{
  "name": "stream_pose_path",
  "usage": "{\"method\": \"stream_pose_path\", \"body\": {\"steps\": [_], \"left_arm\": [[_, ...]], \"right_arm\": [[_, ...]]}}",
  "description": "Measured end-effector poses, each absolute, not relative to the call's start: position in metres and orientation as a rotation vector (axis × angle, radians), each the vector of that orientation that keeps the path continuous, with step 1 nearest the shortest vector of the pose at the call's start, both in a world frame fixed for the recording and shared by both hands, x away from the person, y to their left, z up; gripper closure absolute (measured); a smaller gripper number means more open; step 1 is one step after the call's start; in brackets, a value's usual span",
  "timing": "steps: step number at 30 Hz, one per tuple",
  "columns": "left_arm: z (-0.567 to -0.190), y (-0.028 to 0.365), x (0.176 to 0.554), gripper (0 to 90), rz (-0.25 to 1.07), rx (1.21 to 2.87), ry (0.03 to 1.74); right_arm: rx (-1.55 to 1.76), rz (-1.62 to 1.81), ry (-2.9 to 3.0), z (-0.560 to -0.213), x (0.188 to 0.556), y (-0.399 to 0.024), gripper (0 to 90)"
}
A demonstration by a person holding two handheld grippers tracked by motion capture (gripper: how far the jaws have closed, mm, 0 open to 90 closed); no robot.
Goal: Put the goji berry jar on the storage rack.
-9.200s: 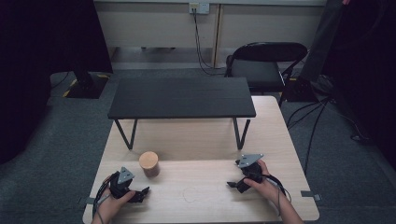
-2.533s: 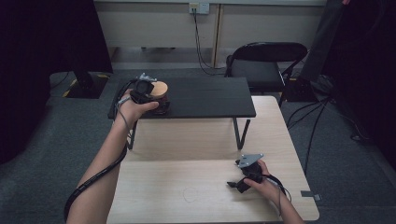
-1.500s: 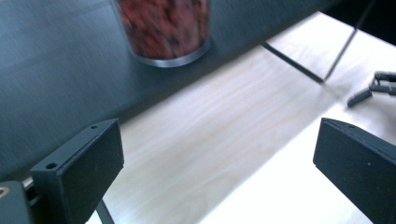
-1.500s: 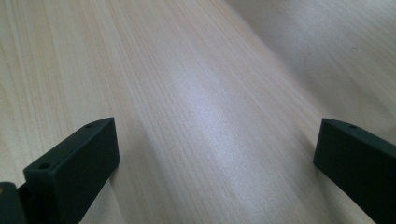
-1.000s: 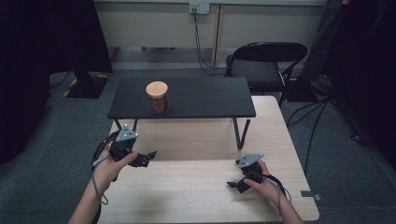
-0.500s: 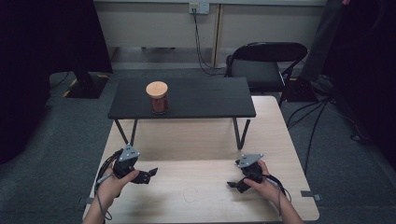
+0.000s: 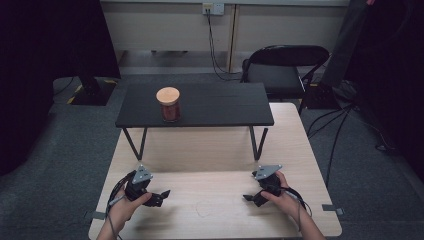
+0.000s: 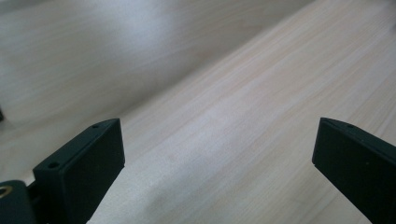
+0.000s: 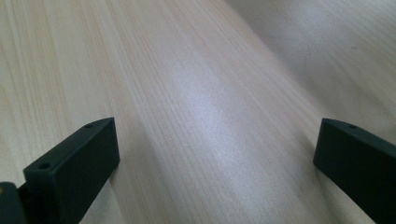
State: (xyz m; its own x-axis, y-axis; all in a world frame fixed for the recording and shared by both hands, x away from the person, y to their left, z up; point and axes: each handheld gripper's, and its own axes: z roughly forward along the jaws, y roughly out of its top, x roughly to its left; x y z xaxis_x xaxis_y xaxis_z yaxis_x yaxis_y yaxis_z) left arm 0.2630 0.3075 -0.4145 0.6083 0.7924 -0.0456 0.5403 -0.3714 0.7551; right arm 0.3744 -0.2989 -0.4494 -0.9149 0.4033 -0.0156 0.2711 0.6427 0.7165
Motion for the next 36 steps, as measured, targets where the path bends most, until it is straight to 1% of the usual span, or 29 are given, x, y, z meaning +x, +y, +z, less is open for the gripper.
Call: {"method": "stream_pose_path", "body": {"steps": [20, 24, 31, 36], "left_arm": [[-0.439, 0.302, 0.259, 2.2, 0.403, 2.122, 1.066], [-0.441, 0.299, 0.257, 2.3, 0.424, 2.15, 1.058], [-0.445, 0.296, 0.256, 2.3, 0.425, 2.178, 1.053], [-0.448, 0.296, 0.254, 1.6, 0.428, 2.175, 1.047]], "right_arm": [[0.557, 1.129, 2.687, -0.449, 0.374, -0.299, 0.0], [0.557, 1.129, 2.687, -0.449, 0.374, -0.299, 0.0], [0.557, 1.129, 2.687, -0.449, 0.374, -0.299, 0.0], [0.557, 1.129, 2.687, -0.449, 0.374, -0.299, 0.0]]}}
